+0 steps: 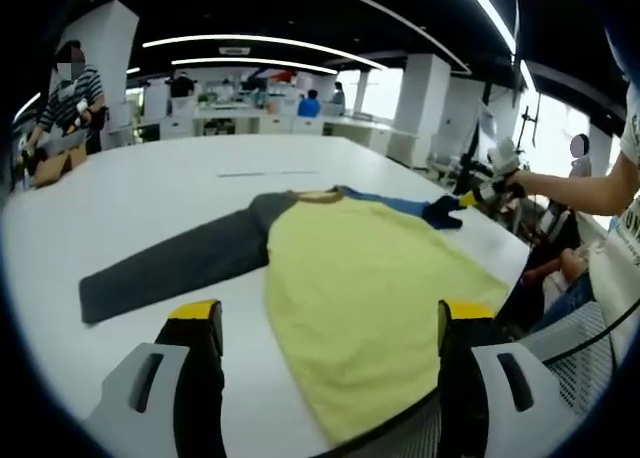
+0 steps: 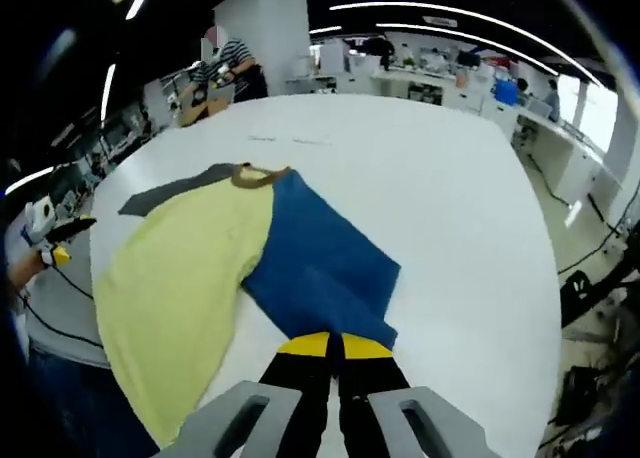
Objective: Fold the garment on the visible template until the final outline fits inside the template.
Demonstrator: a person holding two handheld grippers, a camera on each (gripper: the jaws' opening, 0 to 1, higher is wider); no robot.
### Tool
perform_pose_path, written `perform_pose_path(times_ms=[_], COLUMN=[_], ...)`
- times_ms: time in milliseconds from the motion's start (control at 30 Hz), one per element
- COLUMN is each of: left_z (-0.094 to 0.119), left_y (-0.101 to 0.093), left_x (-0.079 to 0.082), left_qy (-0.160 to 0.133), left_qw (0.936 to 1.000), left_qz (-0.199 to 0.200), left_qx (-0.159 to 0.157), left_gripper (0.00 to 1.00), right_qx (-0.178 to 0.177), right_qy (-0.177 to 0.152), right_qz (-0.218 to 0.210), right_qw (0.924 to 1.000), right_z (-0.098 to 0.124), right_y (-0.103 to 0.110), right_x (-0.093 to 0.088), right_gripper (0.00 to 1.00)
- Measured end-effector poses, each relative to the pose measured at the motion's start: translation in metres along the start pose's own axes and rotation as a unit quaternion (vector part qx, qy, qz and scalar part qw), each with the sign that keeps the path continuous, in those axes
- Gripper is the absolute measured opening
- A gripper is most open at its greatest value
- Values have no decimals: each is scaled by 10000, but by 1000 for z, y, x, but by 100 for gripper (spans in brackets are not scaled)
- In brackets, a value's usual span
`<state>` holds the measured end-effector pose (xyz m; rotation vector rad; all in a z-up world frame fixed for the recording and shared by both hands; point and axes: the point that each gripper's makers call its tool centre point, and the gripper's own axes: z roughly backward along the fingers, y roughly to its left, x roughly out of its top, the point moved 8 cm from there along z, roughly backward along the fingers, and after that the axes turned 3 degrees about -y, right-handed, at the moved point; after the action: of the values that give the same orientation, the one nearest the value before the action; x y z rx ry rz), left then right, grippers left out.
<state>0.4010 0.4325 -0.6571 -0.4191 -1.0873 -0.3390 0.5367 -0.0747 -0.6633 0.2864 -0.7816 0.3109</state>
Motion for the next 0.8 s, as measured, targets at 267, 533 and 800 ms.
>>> perform_pose_path(times_ms=[267,533,800], left_z=[-1,-2,0], left_y=[0,1,2], left_x=[0,1,4], left_qy=[-20,-18,-173], left_qw=[10000,9999,9998], left_qz=[-26,-125,-84], left_qx=[19,71,30], left_gripper=[86,88,90], right_qx=[-525,-1072,-1387], right_qy=[-195,25,140], right_qz=[-545,-1059,-1445], right_qw=[9969,9886,9796], right_z=[20,32,37], right_y=[-27,-63,-88], right_x=[6,-5,-20], right_gripper=[0,0,0])
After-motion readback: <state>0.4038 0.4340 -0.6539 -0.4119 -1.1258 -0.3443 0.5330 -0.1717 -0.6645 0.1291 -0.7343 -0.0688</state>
